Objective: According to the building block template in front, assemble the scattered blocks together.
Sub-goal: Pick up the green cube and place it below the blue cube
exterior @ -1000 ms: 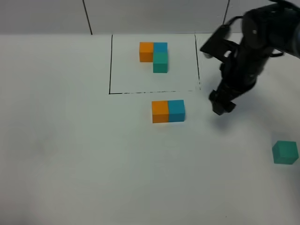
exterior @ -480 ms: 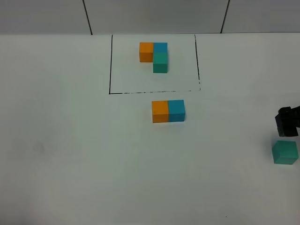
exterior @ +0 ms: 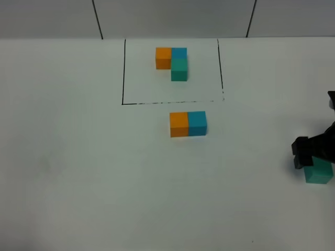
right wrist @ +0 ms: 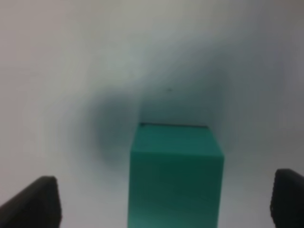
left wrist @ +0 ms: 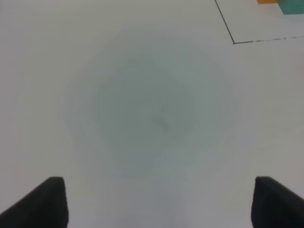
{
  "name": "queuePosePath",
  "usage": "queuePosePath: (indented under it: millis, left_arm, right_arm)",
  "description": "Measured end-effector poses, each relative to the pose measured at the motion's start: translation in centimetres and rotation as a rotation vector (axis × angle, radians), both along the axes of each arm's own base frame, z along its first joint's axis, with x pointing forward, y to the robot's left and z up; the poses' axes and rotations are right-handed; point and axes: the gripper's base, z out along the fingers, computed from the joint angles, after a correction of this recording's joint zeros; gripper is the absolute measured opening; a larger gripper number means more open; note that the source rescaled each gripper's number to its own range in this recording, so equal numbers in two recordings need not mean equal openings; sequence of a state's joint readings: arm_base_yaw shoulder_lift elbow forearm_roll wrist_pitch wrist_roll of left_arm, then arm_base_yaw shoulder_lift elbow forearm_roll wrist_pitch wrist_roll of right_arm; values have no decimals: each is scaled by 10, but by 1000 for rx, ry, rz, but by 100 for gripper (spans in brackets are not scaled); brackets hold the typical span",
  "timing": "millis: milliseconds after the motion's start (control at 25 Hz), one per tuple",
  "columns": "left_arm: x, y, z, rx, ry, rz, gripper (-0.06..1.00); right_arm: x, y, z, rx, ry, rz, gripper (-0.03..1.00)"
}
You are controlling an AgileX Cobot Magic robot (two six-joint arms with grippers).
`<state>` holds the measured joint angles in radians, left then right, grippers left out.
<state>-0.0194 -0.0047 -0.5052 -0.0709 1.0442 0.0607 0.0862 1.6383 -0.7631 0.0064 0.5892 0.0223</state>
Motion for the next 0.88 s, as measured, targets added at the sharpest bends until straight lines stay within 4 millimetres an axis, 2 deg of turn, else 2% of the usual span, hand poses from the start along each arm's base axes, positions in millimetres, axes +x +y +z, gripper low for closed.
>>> queuePosePath:
  millis: [360,680,880]
  left_arm:
    - [0,0,0,0,0,0,68]
    - [0,0,0,0,0,0,68]
    - [0,0,0,0,0,0,68]
  right_arm:
    - [3,0,-27,-8,83,7,77]
    - [4,0,-30,-7,82,8,76]
    - [4,-1,-31,-7,80,2,63]
